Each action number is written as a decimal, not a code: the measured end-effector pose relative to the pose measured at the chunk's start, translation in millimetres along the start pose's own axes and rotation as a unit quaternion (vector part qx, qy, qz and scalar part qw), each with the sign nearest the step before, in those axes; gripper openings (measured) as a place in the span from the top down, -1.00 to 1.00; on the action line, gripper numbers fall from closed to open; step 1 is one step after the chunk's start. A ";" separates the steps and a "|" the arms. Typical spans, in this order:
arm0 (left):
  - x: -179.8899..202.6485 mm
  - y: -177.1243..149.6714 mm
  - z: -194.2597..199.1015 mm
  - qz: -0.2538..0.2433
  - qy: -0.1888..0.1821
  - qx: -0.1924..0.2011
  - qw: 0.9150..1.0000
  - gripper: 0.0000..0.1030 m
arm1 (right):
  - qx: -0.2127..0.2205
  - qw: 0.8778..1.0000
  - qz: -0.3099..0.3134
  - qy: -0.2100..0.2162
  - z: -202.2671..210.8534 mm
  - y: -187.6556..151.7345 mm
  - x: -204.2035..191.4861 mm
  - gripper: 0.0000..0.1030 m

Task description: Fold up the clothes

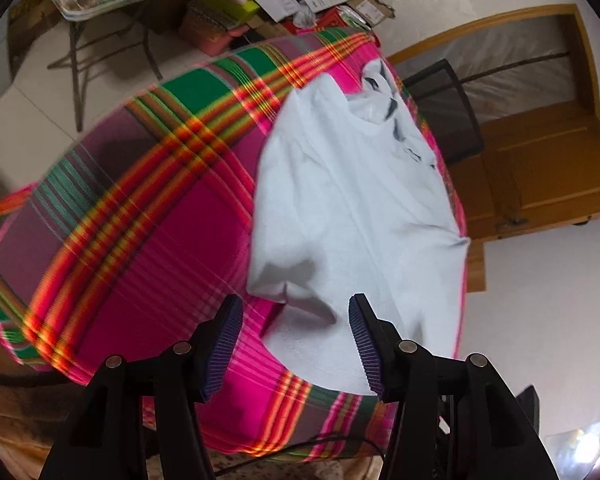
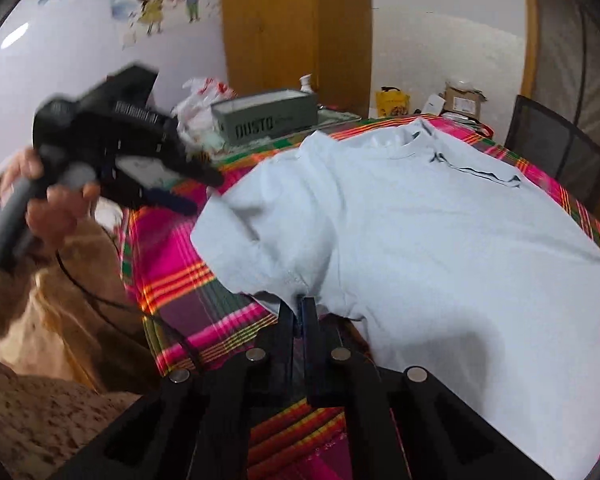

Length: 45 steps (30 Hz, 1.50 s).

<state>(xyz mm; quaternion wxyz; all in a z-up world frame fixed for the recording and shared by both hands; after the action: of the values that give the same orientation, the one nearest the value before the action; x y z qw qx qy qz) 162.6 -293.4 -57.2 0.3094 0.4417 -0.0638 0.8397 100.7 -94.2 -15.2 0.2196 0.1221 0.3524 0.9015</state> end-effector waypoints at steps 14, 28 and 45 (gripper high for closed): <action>22.5 -7.0 -17.6 -0.139 0.068 0.018 0.988 -0.10 | -0.017 0.999 -0.043 0.009 -7.1 -11.1 8.1 0.92; 28.6 -20.9 -35.1 -0.203 0.061 -0.011 0.977 0.12 | -0.026 0.998 -0.051 0.010 -13.7 -14.8 8.9 0.92; 14.6 -34.4 10.0 -0.136 0.025 -0.006 0.990 0.91 | -0.028 0.999 0.018 0.038 -4.4 -14.3 -28.1 0.92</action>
<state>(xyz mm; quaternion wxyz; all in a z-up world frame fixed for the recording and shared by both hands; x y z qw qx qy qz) 183.3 -262.9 -45.5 0.4248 0.4236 -0.0006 0.8001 128.1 -101.0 -30.0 0.1933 0.0880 0.3324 0.9189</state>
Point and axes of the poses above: each gripper's, at about its wrist camera, not at the fingertips, and z roughly against the way its jaws point, x to its right, y to its top, the point moved 8 cm from there along -z, roughly the way its jaws point, and after that the axes turned 9 degrees about -y, right-handed, at the moved point
